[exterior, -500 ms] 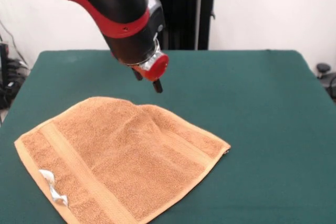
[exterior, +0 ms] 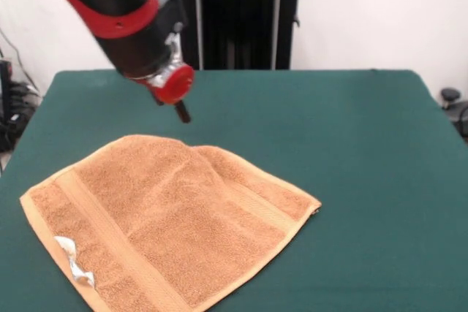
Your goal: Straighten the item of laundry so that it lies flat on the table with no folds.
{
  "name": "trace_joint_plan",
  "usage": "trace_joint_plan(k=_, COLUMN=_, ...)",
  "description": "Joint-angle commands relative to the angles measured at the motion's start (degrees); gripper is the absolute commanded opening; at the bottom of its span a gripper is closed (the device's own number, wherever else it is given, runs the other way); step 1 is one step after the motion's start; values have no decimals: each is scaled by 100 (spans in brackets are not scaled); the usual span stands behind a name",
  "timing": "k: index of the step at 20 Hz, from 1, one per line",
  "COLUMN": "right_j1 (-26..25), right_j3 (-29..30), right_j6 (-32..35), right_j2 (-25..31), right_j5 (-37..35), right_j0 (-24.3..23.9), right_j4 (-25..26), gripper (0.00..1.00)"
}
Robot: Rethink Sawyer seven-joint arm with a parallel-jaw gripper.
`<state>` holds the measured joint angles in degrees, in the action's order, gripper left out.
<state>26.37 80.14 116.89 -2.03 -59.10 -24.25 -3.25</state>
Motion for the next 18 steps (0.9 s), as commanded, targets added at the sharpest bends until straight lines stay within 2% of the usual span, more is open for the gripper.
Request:
trace_joint_plan(k=1, right_j1=-493, right_j3=-426, right_j6=-1640, right_j2=961, right_j5=-477, right_j0=-243, right_j4=648, gripper=100)
trace_joint_plan(k=8, right_j1=-947, right_j3=-823, right_j6=-1561, right_j2=1261, right_j5=-60, right_j0=-410, right_j4=1072, gripper=100)
trace_joint_plan(k=12, right_j1=-1449, right_j3=-1509, right_j6=-1577, right_j2=1519, right_j5=-162, right_j0=-427, right_j4=1164, gripper=100)
trace_joint_plan(k=18, right_j1=-2034, right_j3=-2664, right_j6=-1748, right_j2=1819, right_j5=-677, right_j0=-316, right_j4=1348, gripper=100)
